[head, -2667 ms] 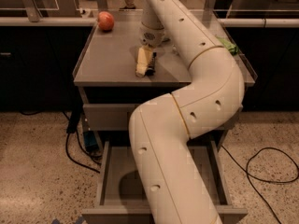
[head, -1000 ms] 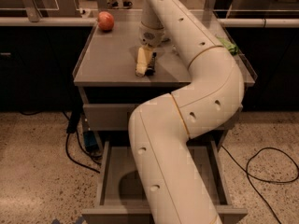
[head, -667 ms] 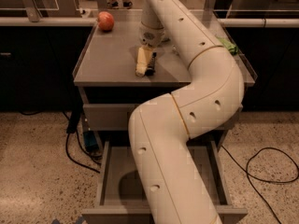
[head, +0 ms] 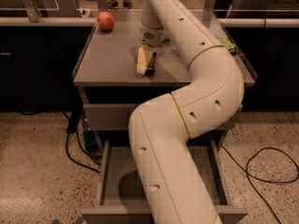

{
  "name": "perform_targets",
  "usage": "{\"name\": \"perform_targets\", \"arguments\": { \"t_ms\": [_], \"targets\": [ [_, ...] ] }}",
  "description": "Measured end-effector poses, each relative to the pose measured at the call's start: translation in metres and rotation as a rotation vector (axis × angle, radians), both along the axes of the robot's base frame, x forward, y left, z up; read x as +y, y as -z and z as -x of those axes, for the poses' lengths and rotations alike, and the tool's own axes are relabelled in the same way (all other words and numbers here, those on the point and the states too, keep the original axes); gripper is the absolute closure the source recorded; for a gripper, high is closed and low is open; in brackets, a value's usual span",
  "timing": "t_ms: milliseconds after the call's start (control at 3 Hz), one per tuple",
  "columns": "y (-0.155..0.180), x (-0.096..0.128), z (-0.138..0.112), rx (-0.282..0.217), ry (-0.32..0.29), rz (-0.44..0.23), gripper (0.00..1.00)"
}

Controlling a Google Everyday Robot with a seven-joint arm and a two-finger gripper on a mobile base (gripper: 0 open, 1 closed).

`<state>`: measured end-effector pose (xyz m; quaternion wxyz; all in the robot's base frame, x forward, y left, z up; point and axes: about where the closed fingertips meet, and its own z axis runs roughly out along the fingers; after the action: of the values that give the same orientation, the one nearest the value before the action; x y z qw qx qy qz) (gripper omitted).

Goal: Place rxbar chocolate into middle drawer

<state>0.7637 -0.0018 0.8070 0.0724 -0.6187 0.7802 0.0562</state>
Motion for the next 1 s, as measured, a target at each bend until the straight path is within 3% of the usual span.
{"name": "perform_targets", "arguments": {
  "t_ms": [1000],
  "targets": [
    [-0.0003, 0.0, 0.0001, 0.0, 0.0, 0.0, 1.0]
  ]
}}
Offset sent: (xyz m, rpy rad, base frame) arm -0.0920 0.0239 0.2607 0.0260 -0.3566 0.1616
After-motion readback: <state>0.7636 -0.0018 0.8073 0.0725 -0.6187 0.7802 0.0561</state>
